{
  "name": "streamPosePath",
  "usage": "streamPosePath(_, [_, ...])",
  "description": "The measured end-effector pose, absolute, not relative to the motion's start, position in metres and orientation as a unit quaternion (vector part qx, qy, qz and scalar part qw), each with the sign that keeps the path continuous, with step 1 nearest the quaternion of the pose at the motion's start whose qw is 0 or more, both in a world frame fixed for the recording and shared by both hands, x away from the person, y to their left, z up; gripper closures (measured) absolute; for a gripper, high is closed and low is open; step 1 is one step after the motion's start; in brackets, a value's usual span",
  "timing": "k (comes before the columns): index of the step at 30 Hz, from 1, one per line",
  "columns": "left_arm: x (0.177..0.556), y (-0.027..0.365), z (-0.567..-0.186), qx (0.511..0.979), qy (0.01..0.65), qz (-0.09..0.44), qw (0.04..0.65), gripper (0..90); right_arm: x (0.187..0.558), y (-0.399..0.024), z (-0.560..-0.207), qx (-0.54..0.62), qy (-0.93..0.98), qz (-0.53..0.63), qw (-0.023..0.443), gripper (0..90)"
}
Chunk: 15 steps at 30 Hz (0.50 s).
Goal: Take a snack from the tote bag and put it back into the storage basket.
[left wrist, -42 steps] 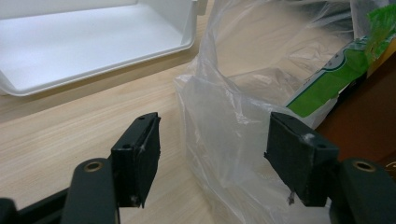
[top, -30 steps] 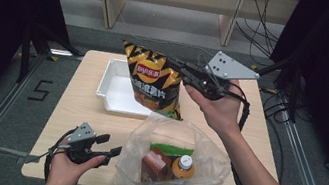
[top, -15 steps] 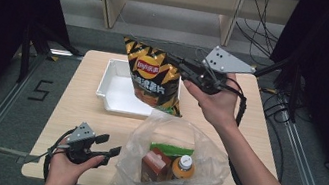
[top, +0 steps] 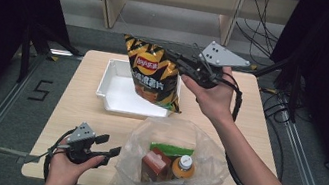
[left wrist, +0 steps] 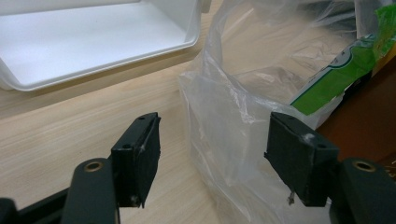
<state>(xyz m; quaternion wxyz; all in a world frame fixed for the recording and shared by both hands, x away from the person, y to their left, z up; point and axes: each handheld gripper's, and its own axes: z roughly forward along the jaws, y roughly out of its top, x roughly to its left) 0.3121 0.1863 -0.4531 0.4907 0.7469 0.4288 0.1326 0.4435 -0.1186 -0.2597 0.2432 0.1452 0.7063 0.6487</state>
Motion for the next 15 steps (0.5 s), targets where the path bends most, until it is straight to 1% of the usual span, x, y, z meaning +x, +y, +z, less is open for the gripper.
streamPosePath(1, [0.312, 0.186, -0.453, 0.747, 0.43, 0.133, 0.49, 34.5, 0.444, -0.118, -0.259, 0.146, 0.706, 0.652, 0.237, 90.0])
streamPosePath(2, [0.312, 0.186, -0.453, 0.746, 0.431, 0.134, 0.489, 34.5, 0.446, -0.118, -0.258, 0.143, 0.704, 0.651, 0.245, 90.0])
streamPosePath(3, [0.311, 0.186, -0.453, 0.745, 0.433, 0.134, 0.489, 34.5, 0.445, -0.117, -0.257, 0.15, 0.705, 0.652, 0.235, 90.0])
streamPosePath(6, [0.311, 0.186, -0.453, 0.745, 0.433, 0.133, 0.489, 34.5, 0.448, -0.115, -0.253, 0.14, 0.705, 0.651, 0.244, 90.0])
streamPosePath(8, [0.311, 0.186, -0.453, 0.746, 0.431, 0.133, 0.489, 34.5, 0.447, -0.114, -0.252, 0.147, 0.703, 0.654, 0.237, 90.0])
streamPosePath(9, [0.312, 0.186, -0.453, 0.749, 0.425, 0.135, 0.489, 34.5, 0.449, -0.113, -0.25, 0.141, 0.702, 0.654, 0.243, 90.0])
streamPosePath(15, [0.311, 0.187, -0.453, 0.745, 0.432, 0.134, 0.491, 34.5, 0.454, -0.109, -0.246, 0.142, 0.702, 0.655, 0.241, 90.0])
